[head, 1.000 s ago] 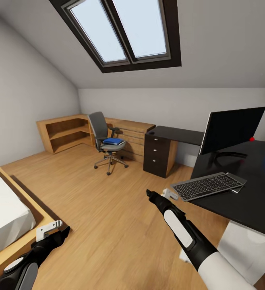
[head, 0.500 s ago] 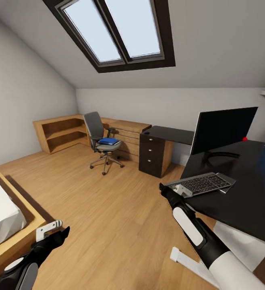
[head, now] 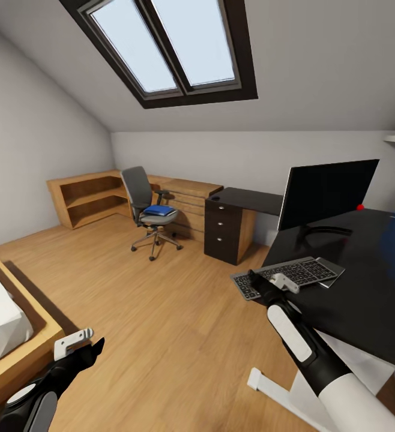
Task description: In the bedroom, organize the workspace by keeping the computer under the desk, ensuring the monitor is on the desk, placing the keyboard on the desk next to the monitor, placing the mouse on the desk next to the keyboard, moving the folder from the swivel chair onto the desk next to the mouse, stacking the notebook on top of the folder with the pen on top of the notebook, and positioning the swivel chair next to the desk.
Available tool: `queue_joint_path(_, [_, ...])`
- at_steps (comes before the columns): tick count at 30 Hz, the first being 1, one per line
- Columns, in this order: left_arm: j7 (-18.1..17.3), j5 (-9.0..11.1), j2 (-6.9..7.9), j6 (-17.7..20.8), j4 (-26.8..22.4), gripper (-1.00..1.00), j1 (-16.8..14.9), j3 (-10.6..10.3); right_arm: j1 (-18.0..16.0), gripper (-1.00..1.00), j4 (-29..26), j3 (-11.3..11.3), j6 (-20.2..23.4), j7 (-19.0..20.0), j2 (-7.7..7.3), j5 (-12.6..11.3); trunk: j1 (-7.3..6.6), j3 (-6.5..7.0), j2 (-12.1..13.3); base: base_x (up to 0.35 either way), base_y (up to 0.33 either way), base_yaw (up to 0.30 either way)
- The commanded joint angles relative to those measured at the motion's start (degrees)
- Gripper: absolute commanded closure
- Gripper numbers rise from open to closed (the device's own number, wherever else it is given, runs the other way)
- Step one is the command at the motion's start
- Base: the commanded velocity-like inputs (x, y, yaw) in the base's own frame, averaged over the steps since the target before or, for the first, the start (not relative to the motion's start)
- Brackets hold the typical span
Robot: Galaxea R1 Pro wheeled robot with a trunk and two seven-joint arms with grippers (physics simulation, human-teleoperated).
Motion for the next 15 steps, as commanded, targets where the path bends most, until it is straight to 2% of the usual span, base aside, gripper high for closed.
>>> queue_joint_path(1, [0.47, 0.61, 0.02, 0.28, -0.08, -1.00, -0.03, -0.04, -0.05, -1.00, -0.10, -0.08, 0.21, -0.42, -0.07, -0.14, 0.00, -0.06, -0.04, 0.000, -0.003, 0.000])
queue_joint_path(7, [0.46, 0.61, 0.02, 0.28, -0.08, -1.00, -0.03, -0.04, -0.05, -1.00, -0.04, -1.36, 0.27, -0.46, -0.13, -0.14, 0.00, -0.06, -0.04, 0.000, -0.002, 0.000])
queue_joint_path(15, [0.46, 0.64, 0.02, 0.28, -0.08, -1.00, -0.03, -0.04, -0.05, -1.00, 0.84, -5.95, 0.55, -0.38, -0.19, -0.21, 0.00, -0.06, -0.04, 0.000, 0.000, 0.000])
